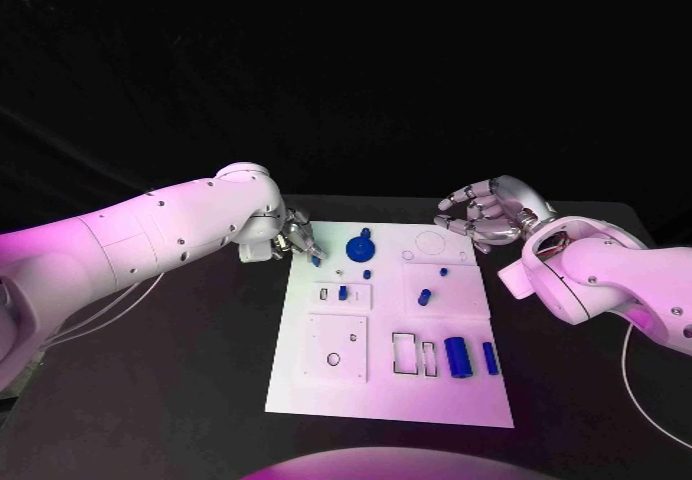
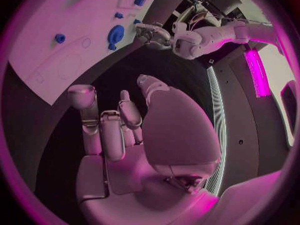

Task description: Assemble the parts on the task board

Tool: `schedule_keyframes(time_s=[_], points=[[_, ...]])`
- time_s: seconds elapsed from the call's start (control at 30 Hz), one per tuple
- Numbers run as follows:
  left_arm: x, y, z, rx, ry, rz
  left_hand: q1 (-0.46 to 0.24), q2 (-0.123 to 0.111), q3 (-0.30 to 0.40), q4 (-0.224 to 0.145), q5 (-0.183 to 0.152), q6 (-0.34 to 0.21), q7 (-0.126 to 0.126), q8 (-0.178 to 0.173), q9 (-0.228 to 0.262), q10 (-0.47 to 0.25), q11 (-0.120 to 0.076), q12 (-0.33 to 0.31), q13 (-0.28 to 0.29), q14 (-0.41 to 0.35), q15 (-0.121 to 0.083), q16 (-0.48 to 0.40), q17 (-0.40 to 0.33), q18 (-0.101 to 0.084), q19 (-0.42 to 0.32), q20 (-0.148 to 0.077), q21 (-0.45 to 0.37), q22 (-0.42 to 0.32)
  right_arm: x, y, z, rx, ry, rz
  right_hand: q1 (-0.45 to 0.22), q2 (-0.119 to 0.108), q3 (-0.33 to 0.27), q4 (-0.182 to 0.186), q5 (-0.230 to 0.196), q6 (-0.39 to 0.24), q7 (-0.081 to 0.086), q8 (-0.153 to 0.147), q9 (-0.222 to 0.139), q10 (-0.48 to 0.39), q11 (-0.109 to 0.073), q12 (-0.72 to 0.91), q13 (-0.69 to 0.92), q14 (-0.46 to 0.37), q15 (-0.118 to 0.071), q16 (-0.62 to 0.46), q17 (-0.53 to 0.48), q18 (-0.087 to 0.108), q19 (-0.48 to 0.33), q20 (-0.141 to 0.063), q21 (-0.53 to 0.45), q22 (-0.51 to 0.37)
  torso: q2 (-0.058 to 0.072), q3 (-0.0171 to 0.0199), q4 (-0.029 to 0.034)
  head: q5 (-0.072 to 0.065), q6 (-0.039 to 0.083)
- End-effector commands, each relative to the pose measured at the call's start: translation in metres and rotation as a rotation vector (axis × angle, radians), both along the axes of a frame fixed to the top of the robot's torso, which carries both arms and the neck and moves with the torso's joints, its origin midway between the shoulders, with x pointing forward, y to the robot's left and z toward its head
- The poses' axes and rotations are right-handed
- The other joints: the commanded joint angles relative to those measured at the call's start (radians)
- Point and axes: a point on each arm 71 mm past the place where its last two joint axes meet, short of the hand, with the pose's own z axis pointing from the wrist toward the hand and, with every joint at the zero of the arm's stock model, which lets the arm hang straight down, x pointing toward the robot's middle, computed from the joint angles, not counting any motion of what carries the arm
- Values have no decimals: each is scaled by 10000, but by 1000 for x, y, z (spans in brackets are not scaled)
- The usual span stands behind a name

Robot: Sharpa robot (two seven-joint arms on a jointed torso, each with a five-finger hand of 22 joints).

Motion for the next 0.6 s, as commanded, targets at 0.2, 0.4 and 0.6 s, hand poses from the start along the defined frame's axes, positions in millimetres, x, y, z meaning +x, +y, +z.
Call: schedule_keyframes(time_s=[0.2, 0.4, 0.6], points=[[-2, -3, -2, -483, 463, -143, 675, 13, 1097, -422, 23, -99, -40, -7, 1, -17, -9, 50, -55, 555, 34, -39, 883, 100, 1, 23, 58, 34, 0, 1, 0, -88, -93, 76, -81, -31, 17, -36, 21, -54, -12, 35, 14, -17, -14, -2, 42, 499, -69, -20, 421, 71, -50, 5, -4, 19, -3, -1, 0, 16, -4], [-3, -1, -1, -737, 404, -2, 595, -246, 2613, -996, 31, -183, 19, 213, 131, 63, 29, 59, -93, 572, 71, -16, 919, 92, 11, 58, 102, 95, 0, 1, 0, -90, -96, 72, -81, -31, 17, -36, 21, -54, -12, 35, 14, -17, -14, -2, 42, 499, -69, -20, 421, 71, -50, 5, -4, 19, -7, 1, -3, 32, 1], [-8, 2, 2, -1345, 173, 235, 274, -445, 3483, -1445, 62, -155, 18, 396, 238, 188, 18, 115, -38, 619, 58, 43, 1029, 78, 72, 50, 177, 203, 0, 0, 0, -90, -102, 73, -81, -31, 17, -36, 21, -54, -12, 35, 14, -17, -14, -2, 42, 499, -69, -20, 421, 71, -50, 5, -4, 19, -12, 2, 5, 46, 15]])
